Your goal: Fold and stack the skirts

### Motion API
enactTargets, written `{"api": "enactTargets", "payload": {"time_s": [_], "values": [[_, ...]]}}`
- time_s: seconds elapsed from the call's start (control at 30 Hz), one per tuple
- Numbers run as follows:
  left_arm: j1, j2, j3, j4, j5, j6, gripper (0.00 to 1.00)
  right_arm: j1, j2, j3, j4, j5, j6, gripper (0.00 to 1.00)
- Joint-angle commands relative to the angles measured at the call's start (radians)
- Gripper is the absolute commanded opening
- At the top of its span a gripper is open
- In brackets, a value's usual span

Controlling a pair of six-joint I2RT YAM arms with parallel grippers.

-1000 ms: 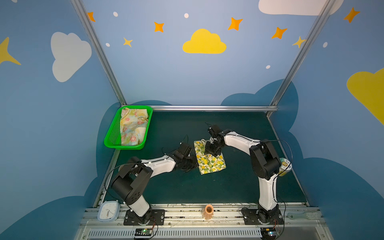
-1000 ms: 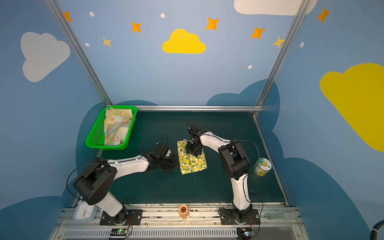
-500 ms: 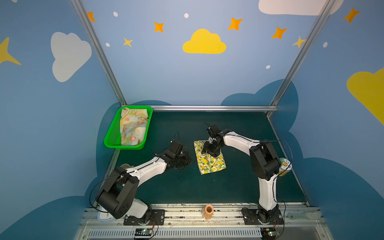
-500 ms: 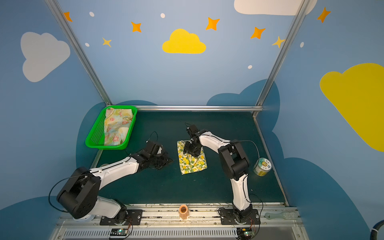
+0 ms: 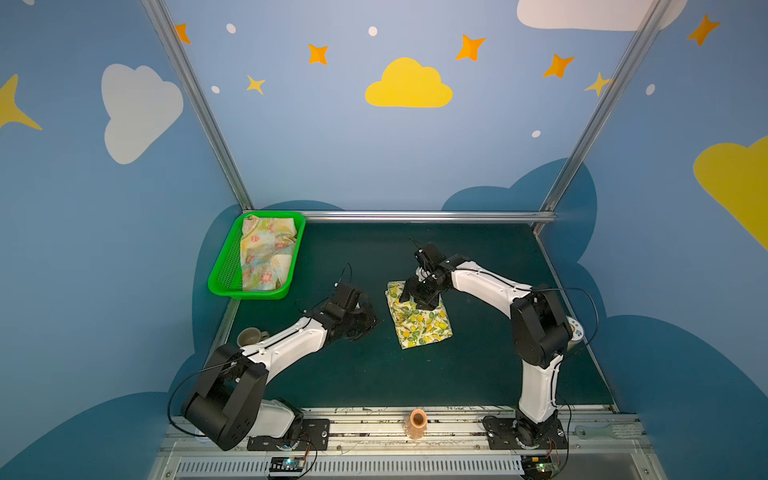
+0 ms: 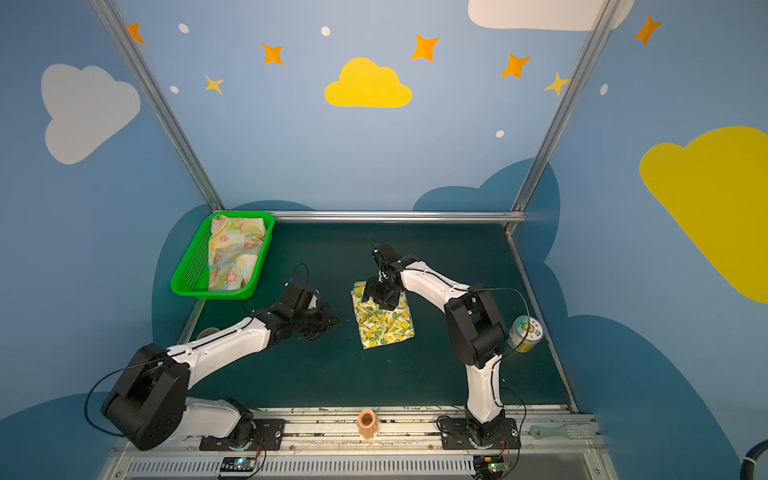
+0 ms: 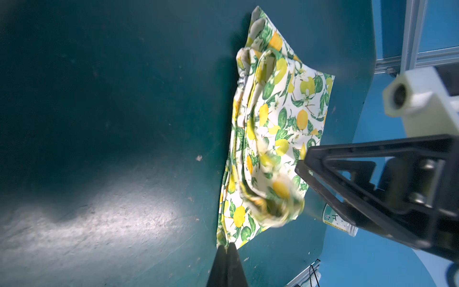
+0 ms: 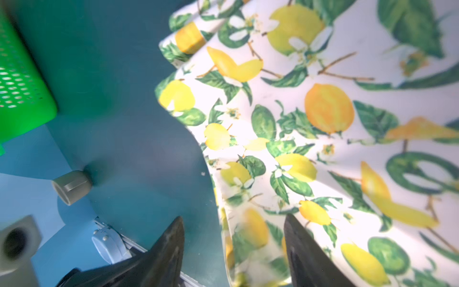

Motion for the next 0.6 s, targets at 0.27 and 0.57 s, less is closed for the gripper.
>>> {"api": "enactTargets", "payload": {"time_s": [0.27,0.57], "values": [[0.003,0.103,0.112,-0.037,0.013,0.069,0.04,-0.001,-0.103,-0.065,0.001,-0.019,-0.052,0.47],[0.009,0.295,0.369,-0.097,0.015,0.149,0.04,0.007,-0.058,-0.151,0.068,-0.1,-0.129,0.0]]}}
